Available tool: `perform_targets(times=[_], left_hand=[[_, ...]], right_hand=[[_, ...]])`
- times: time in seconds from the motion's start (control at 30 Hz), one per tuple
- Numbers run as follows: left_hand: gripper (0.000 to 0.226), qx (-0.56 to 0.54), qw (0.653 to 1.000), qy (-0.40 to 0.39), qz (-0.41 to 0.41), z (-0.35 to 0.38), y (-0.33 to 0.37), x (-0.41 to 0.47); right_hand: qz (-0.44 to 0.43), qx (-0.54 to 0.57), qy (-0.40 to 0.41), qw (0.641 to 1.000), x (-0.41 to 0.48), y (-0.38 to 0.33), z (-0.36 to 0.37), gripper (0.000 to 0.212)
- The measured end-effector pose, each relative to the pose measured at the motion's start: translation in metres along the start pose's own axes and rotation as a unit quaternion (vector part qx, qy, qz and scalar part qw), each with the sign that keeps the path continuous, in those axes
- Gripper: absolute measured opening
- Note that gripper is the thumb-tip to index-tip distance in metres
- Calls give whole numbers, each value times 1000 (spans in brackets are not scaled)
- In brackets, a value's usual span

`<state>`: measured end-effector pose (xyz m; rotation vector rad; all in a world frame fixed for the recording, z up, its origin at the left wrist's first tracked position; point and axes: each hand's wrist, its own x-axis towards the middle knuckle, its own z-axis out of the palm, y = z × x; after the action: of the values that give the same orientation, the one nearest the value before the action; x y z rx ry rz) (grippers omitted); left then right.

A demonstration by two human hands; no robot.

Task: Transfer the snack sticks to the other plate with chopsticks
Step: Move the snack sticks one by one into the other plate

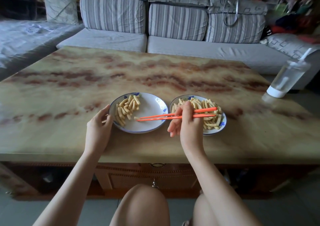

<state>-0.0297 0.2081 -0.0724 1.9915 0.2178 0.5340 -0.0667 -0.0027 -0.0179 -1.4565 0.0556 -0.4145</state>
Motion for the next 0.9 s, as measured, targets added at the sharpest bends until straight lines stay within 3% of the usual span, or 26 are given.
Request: perform_targets(times=[0.2,0.53,0.9], left_hand=[[37,4,1000,-2,6,-1,0,0],[36,-1,1000,-2,5,-1,1,-1],[38,2,1000,-7,-4,-1,-1,-1]], right_hand=[[-24,16,16,999,-2,-12,-25,45],[-86,-19,129,988,16,-37,-84,42],[-81,-6,119,990,15,-32,-81,40]])
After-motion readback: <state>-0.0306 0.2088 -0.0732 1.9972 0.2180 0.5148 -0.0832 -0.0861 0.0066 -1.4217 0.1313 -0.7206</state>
